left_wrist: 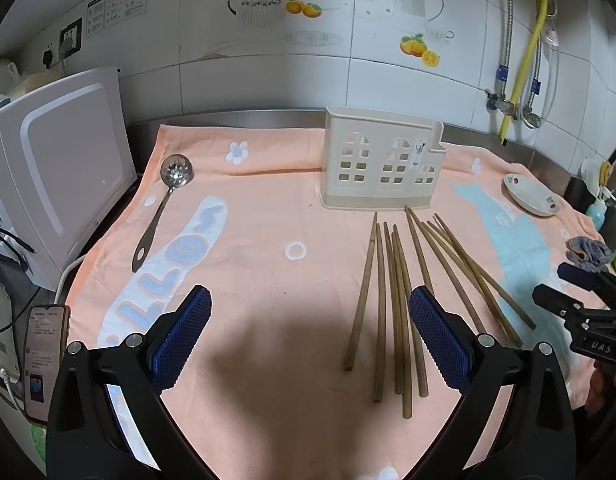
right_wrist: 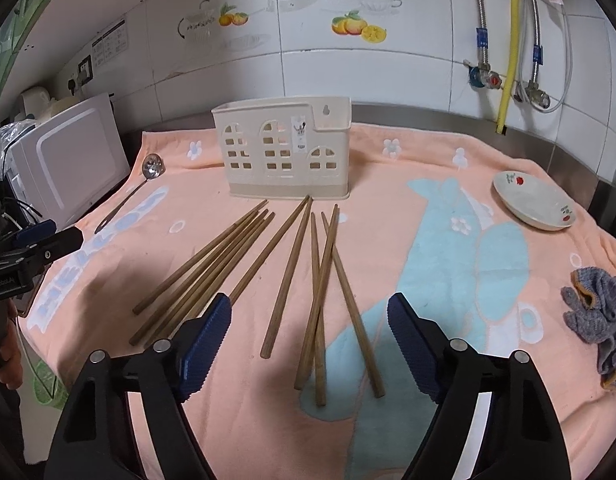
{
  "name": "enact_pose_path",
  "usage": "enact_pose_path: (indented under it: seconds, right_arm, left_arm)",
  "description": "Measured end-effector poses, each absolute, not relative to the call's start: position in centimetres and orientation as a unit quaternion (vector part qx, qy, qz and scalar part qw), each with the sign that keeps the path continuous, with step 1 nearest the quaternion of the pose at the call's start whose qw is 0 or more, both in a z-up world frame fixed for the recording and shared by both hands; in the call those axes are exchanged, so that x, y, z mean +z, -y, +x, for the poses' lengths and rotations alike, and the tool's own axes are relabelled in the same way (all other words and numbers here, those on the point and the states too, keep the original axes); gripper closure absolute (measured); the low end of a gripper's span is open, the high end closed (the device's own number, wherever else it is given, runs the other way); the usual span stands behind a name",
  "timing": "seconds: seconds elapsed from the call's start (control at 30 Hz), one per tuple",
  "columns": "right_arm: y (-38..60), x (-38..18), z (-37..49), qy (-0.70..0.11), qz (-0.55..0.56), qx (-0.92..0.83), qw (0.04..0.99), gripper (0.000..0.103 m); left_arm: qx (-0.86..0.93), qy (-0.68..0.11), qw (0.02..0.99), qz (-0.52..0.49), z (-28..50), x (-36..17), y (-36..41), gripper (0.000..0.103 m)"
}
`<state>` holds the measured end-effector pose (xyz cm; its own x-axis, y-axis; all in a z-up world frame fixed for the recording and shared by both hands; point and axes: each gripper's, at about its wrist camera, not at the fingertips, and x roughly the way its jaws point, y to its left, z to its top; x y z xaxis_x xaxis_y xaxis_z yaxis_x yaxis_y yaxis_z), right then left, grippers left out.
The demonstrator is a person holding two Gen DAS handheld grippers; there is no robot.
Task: Organize utensils
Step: 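Lower the left tool and close it on one wooden chopstick while the right tool grasps another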
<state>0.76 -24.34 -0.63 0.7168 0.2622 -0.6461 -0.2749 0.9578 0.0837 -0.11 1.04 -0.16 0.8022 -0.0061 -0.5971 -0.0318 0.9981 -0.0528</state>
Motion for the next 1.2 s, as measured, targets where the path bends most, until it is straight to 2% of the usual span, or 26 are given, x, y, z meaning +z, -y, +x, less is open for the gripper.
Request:
enact_pose_path:
  seconds: [0.23,0.33,0.4,0.67,1.03,1.2]
  right_arm:
    - [23.6,-2.7,1.3,-0.37,0.001,0.151,0.917,0.042]
    - [23.5,-3.6,1.7,-0.38,0.008,0.151,0.912,0.051]
    - [23.5,-4.0,1.9,-0.385,0.014,0.152,0.91,0.061]
    - [23.2,-5.0,2.2,-0.401,0.015,0.152,0.903,0.075]
    - [22.8,-5.9,2.8,-0.419,0.009,0.146,0.896,0.08]
    - [22.8,-6.2,3.0,-0.423,0.014,0.145,0.894,0.082]
  left_arm:
    - [0.004,-0.323,0.946,-0.037,0.3,-1.1,-1.3,0.005]
    - [0.001,-0.327,0.944,-0.039,0.6,-1.6,-1.3,0.005]
    - [-0.001,-0.33,0.943,-0.04,0.8,-1.9,-1.4,0.005]
    - [-0.016,-0.343,0.938,-0.052,1.8,-3.4,-1.7,0.006]
    - [-0.029,-0.353,0.933,-0.061,2.3,-4.8,-2.1,0.007]
    - [-0.048,-0.366,0.928,-0.057,2.7,-5.5,-1.4,0.019]
